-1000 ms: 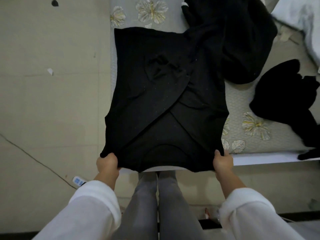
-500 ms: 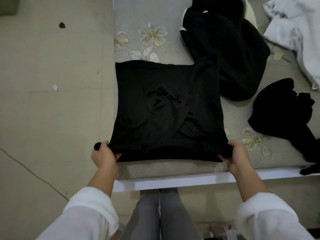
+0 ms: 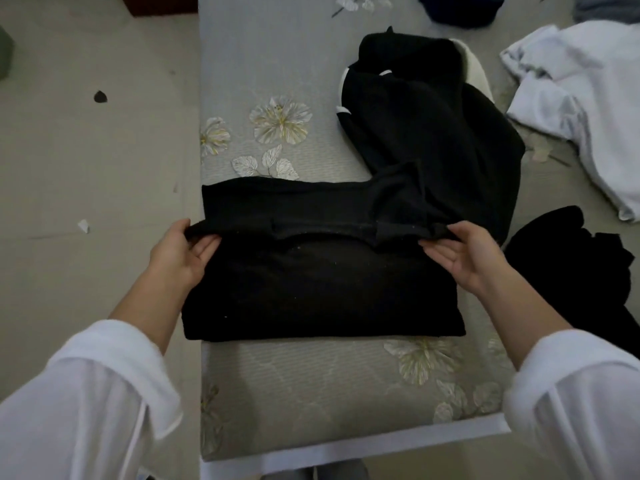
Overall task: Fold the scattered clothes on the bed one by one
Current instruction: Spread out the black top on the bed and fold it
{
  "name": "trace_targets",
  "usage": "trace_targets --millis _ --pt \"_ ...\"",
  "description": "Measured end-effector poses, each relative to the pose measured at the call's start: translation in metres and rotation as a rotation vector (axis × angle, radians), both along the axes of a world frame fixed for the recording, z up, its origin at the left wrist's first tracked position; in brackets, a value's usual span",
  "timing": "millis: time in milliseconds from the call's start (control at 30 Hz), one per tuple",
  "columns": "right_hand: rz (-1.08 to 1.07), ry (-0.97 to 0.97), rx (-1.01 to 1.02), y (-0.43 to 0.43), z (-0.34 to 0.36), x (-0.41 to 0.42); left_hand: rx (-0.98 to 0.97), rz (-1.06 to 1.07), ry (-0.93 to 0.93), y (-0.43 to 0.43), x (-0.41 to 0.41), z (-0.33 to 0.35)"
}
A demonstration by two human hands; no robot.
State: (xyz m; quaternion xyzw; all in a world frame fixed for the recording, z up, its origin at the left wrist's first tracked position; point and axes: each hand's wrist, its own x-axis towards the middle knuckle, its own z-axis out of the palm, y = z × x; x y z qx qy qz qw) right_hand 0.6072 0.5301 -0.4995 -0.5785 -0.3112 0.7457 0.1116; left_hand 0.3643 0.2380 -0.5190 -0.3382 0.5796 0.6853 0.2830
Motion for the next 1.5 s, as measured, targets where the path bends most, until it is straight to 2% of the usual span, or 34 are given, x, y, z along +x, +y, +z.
trace_targets --millis 133,300,433,500,567,633,733,800,967,1133,1300,1500 --pt "0.033 0.032 0.021 0.023 -0.001 -0.035 -0.036 -0.193 0.017 0.026 -0.038 -0.002" --pt "0.100 0.070 0.125 0.032 -0.018 -0.062 -0.122 -0.322 0.110 0.041 -0.051 -0.021" --pt "0.265 -0.298 0.538 0.003 -0.040 -0.044 -0.512 -0.426 0.345 0.021 -0.011 -0.056" --pt "0.285 -0.430 0.679 -0.015 -0.054 -0.021 -0.689 -0.475 0.364 0.000 0.017 -0.072" --pt "0.298 -0.541 0.696 -0.028 -0.070 0.007 -0.884 -0.477 0.320 -0.021 0.042 -0.082" --pt "0.382 -0.668 0.590 -0.033 -0.083 0.032 -0.990 -0.388 0.188 -0.038 0.066 -0.088" --pt "0.447 -0.693 0.357 -0.032 -0.100 0.057 -0.834 -0.234 -0.144 -0.065 0.090 -0.106" --pt "0.419 -0.672 0.323 -0.029 -0.103 0.060 -0.650 -0.157 -0.219 -0.075 0.096 -0.108" --pt "0.332 -0.526 0.226 -0.034 -0.082 0.047 -0.588 -0.139 0.058 -0.068 0.095 -0.089" --pt "0.296 -0.530 0.246 -0.045 -0.074 0.072 -0.314 0.053 0.036 -0.076 0.095 -0.069" --pt "0.335 -0.610 0.219 -0.070 -0.061 0.127 -0.351 0.032 0.014 -0.109 0.135 -0.058" --pt "0.341 -0.749 0.080 -0.120 -0.066 0.206 -0.605 -0.093 -0.118 -0.155 0.210 -0.074"
